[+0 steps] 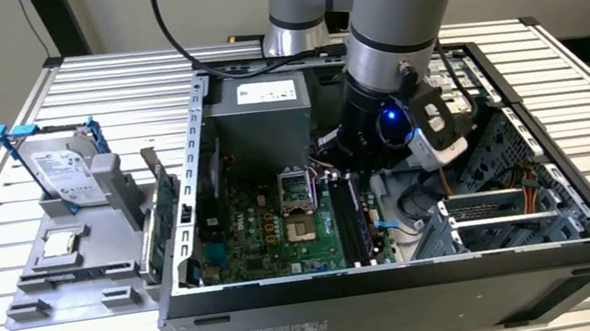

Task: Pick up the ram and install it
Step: 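Insert the ram into the slot, then press down the ram until it locks into place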

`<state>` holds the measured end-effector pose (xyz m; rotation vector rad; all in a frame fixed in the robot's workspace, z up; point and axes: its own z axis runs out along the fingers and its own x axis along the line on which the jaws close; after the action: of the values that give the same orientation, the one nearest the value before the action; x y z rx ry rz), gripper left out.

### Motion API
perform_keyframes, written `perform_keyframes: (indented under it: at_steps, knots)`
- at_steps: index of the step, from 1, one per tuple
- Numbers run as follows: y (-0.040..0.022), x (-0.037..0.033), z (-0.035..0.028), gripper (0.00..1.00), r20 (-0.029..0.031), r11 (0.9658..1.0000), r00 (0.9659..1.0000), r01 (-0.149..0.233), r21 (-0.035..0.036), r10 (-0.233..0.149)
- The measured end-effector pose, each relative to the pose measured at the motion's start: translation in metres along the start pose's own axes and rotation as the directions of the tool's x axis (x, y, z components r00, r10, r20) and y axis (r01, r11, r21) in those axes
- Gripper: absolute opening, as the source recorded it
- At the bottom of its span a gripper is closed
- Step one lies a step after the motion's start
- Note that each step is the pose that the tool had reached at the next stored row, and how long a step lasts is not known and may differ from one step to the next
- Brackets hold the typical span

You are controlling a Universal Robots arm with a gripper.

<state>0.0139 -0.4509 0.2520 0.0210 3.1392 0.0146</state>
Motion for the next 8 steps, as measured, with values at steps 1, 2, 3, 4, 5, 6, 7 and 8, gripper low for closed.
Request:
perform_keyframes:
  at_steps: [1, 2, 3, 4, 5, 6, 7, 8]
  knots:
    - [0.0, 0.0, 0.0, 0.0, -0.0003, 0.9999, 1.0, 0.001, -0.0144, -0.001]
    - [0.0, 0.0, 0.0, 0.0, -0.0004, 0.9998, 1.0, 0.001, -0.0205, -0.001]
    - [0.0, 0.0001, -0.0001, 0.0, -0.0004, 0.9998, 1.0, 0.002, -0.0217, -0.002]
    - [0.0, 0.0, 0.0, 0.0, -0.0004, 0.9997, 1.0, 0.005, -0.0219, -0.005]
    - [0.0, 0.0, 0.0, 0.0, -0.0004, 0.9997, 0.9999, 0.014, -0.0221, -0.014]
    - [0.0, 0.0, 0.0001, 0.0, -0.0004, 0.9994, 0.9996, 0.028, -0.0222, -0.028]
    - [0.0, 0.0, 0.0001, 0.0, -0.0004, 0.9988, 0.9991, 0.043, -0.0223, -0.043]
    - [0.0, 0.0, 0.0001, 0.0, -0.0002, 0.9979, 0.9981, 0.061, -0.0223, -0.061]
